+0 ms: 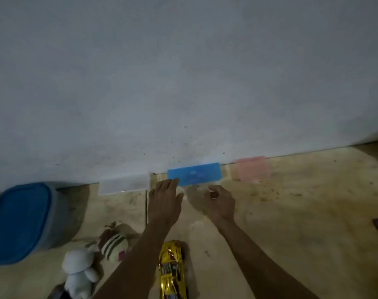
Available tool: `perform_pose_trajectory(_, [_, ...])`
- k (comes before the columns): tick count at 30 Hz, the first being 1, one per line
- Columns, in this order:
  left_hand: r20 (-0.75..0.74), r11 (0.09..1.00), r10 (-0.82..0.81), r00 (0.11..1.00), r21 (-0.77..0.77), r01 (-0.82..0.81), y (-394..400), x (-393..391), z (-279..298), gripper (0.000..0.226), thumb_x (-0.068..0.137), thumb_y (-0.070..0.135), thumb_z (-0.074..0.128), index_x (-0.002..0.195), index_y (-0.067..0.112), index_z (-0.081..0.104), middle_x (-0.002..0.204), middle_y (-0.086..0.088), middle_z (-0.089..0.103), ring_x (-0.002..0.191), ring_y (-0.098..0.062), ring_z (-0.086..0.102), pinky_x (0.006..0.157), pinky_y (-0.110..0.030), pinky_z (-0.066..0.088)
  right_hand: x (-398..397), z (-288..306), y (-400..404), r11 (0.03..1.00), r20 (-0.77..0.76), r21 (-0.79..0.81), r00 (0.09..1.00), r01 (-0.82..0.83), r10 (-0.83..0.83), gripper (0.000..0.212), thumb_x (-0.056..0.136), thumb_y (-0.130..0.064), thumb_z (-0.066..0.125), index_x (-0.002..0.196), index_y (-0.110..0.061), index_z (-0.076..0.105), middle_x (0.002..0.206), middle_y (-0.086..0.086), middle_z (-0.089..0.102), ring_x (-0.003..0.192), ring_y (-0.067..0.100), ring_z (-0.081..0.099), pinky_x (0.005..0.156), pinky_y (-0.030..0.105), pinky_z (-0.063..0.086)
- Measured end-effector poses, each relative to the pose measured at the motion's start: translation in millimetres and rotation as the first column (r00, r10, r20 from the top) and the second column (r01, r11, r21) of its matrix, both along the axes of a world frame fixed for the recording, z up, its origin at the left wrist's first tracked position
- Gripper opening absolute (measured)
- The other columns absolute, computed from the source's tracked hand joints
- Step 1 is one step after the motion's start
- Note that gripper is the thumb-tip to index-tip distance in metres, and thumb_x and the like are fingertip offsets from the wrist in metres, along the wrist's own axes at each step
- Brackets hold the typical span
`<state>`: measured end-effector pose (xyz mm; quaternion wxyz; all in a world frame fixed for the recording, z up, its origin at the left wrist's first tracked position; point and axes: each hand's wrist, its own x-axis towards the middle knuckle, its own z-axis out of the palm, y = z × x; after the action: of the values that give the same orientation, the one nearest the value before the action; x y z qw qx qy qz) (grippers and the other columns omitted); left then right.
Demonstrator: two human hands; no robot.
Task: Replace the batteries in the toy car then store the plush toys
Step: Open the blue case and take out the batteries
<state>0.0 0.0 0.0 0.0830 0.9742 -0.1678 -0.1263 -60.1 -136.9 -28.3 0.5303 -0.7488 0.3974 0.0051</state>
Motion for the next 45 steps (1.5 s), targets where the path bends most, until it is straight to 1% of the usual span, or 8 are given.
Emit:
perform_pose_trajectory(3, [0.021,0.997,-0.003,1.000,0.079,0.001,-5.8,23.1,-26.9,0.053,0.101,0.035,0.053,0.151,0.024,0.040,0.154,0.002,0.045,0.144,-0.022,0.036,0.118,-0.040,0.028,24.2,-12.2,10.7,0.979,-0.071,0.155,0.990,0.132,-0.122,0.026,0.090,-0.026,0.068,0.113,-0.014,0.072,0.105,0.005,0.074,0.099,0.023,0.068,0.096,0.032,0.052])
perform_pose_trajectory(8, [0.027,0.984,-0.075,0.997,0.166,0.069,-9.6,50.0,-59.4,0.055,0.097,0.031,0.060,0.148,0.023,0.044,0.151,-0.003,0.045,0.140,-0.028,0.038,0.116,-0.046,0.032,56.4,-19.0,24.6,0.892,-0.149,0.275,0.932,0.359,-0.330,0.024,0.095,-0.030,0.064,0.091,-0.008,0.074,0.085,0.004,0.073,0.074,0.017,0.066,0.062,0.022,0.050])
perform_pose_trajectory(12, [0.153,0.972,-0.157,0.976,0.196,0.126,-3.5,55.7,-72.9,0.054,0.081,0.035,0.078,0.130,0.019,0.064,0.131,-0.007,0.061,0.125,-0.033,0.053,0.102,-0.054,0.045,67.2,-25.9,33.0,0.818,-0.211,0.309,0.874,0.485,-0.438,0.035,0.095,-0.036,0.064,0.082,-0.004,0.071,0.077,0.007,0.071,0.071,0.020,0.067,0.061,0.026,0.051])
perform_pose_trajectory(16, [0.288,0.960,-0.237,0.928,0.214,0.179,0.6,58.3,-77.4,0.045,0.081,0.034,0.077,0.122,0.015,0.068,0.123,-0.008,0.066,0.118,-0.035,0.057,0.093,-0.055,0.048,66.8,-29.6,31.9,0.767,-0.249,0.376,0.854,0.520,-0.457,0.039,0.092,-0.042,0.068,0.077,-0.006,0.070,0.070,0.005,0.070,0.063,0.018,0.064,0.059,0.029,0.052])
perform_pose_trajectory(21, [0.271,0.957,-0.255,0.928,0.211,0.201,-0.8,58.4,-73.8,0.048,0.084,0.041,0.071,0.123,0.014,0.066,0.125,-0.009,0.065,0.118,-0.034,0.056,0.092,-0.052,0.048,62.0,-21.3,28.8,0.644,-0.272,0.539,0.836,0.543,-0.477,0.033,0.089,-0.040,0.073,0.078,-0.009,0.069,0.067,0.004,0.068,0.056,0.015,0.059,0.051,0.026,0.047])
perform_pose_trajectory(31, [0.201,0.973,-0.183,0.962,0.175,0.148,-3.1,54.5,-62.0,0.077,0.073,0.042,0.083,0.138,0.016,0.052,0.134,-0.010,0.059,0.123,-0.034,0.052,0.097,-0.053,0.046,67.3,2.3,19.4,0.615,-0.242,0.586,0.838,0.528,-0.489,0.030,0.083,-0.037,0.079,0.091,-0.009,0.071,0.078,0.004,0.075,0.063,0.013,0.068,0.053,0.027,0.051])
perform_pose_trajectory(42, [0.235,0.986,-0.115,0.965,0.145,0.082,14.0,25.5,-54.5,0.110,0.069,0.064,0.079,0.158,0.030,0.023,0.155,-0.015,0.036,0.134,-0.038,0.041,0.099,-0.054,0.045,68.7,11.9,-11.6,0.789,-0.141,0.544,0.958,0.287,-0.251,0.010,0.090,-0.019,0.071,0.082,-0.014,0.069,0.079,0.003,0.074,0.068,0.013,0.069,0.059,0.028,0.056])
perform_pose_trajectory(45, [0.196,0.983,-0.104,0.975,0.167,0.071,11.6,29.9,-50.4,0.116,0.067,0.055,0.084,0.159,0.032,0.017,0.156,-0.015,0.032,0.135,-0.039,0.039,0.102,-0.054,0.041,52.0,-4.6,-29.4,1.000,0.046,0.023,0.999,-0.004,0.003,0.011,0.087,-0.005,0.063,0.088,-0.010,0.073,0.092,0.005,0.075,0.085,0.019,0.069,0.080,0.029,0.057])
